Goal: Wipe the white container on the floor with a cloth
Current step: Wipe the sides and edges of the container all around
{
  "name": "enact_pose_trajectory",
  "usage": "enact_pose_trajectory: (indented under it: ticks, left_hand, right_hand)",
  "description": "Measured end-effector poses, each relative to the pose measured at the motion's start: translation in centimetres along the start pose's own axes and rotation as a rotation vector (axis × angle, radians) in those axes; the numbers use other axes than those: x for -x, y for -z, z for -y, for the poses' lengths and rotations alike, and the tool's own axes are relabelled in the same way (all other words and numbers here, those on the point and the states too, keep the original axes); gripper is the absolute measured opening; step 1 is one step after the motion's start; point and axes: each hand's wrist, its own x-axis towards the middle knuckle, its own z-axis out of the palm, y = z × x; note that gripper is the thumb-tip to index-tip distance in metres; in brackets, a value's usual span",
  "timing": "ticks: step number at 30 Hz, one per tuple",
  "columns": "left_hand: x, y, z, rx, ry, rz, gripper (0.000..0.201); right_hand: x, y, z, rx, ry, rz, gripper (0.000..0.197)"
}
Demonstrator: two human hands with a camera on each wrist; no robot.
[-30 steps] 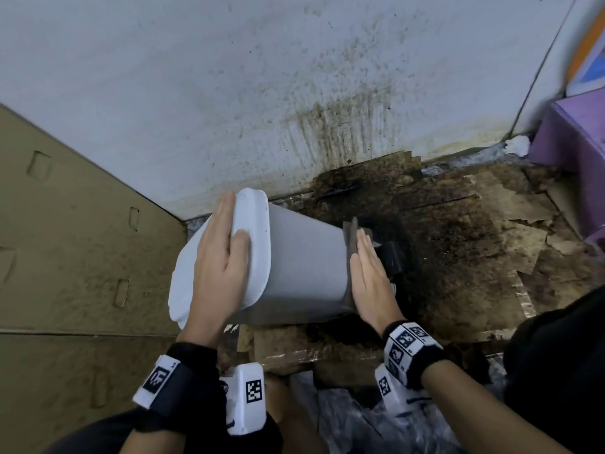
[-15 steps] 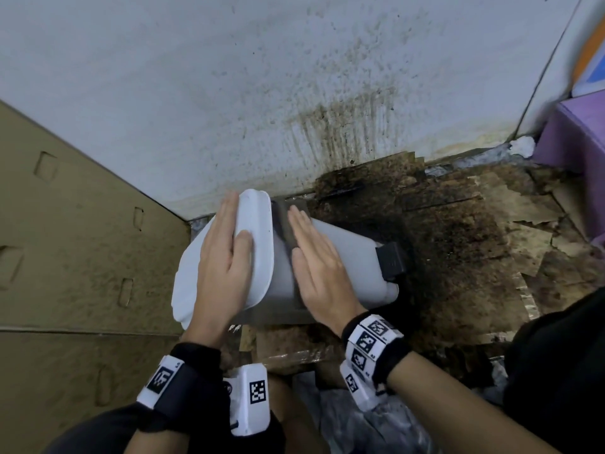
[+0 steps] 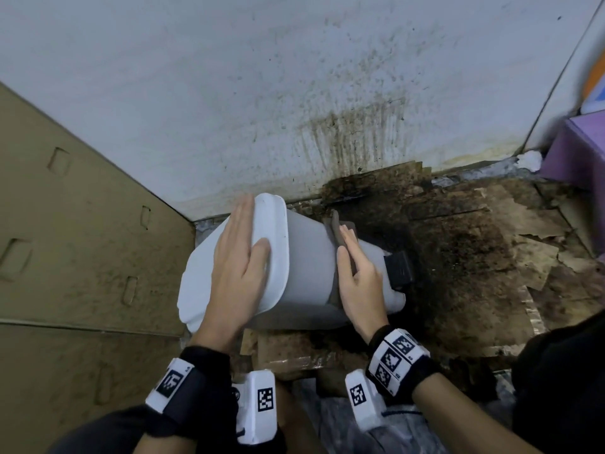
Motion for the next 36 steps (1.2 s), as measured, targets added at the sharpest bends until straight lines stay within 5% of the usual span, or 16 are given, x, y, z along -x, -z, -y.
enact_pose_trajectory:
  ticks: [8,13,19,28,33,36]
  left_hand:
    - [-0.3,0.1,-0.5,0.011,0.009,0.063,0.059]
    - [-0.1,-0.4,-0.3,0.025,-0.015,0.074,0.055]
    - [0.1,-0.8,-1.0,0.038,-0.013,0.079,0.053]
    - [-0.5,-1.2,-1.4,0.057,0.006,0.084,0.056]
    - [-0.6,-3.2,-3.6,-0.028,-0.061,0.211,0.081]
    - [-0.1,-4.3,-5.9,0.236,-0.027,0.327,0.072]
  right_hand:
    - [1.9,-3.0,8.7,-0.516,-0.078,0.093,0.037]
    - [1.7,-4.1,9.2,-0.183,0.035,0.191,0.05]
    - [-3.1,-3.6,9.3,-0.04,-0.011,0.256,0.054]
    - [3.1,-2.6,9.7,-0.052,0.014,0.194,0.05]
    - [-0.3,0.8,11.1,0.131,0.028,0.191,0.048]
    - [-1.2,3.9,10.9,0.258,0.018,0.12,0.046]
